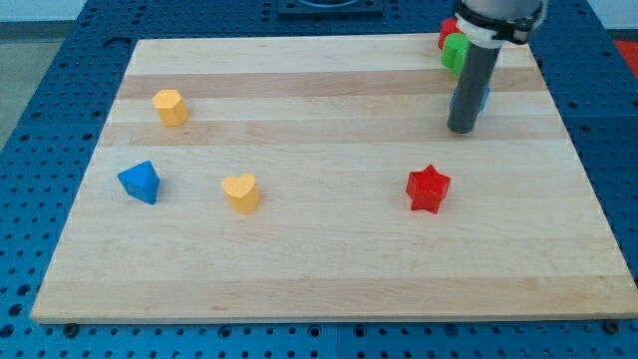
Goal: Push red star closer to the blue cube
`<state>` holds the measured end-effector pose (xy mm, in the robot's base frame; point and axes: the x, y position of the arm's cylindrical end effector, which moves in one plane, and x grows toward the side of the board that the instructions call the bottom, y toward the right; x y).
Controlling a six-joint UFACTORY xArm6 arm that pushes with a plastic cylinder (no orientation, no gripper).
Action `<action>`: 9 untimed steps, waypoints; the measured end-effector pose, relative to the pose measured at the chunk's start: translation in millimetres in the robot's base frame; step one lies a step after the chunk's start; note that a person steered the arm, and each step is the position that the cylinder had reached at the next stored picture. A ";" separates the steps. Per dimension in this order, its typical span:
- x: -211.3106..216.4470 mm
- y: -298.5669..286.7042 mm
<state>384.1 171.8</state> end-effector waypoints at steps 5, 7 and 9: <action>86.9 70.6; 134.3 -40.7; 80.5 -48.5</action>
<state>464.6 123.4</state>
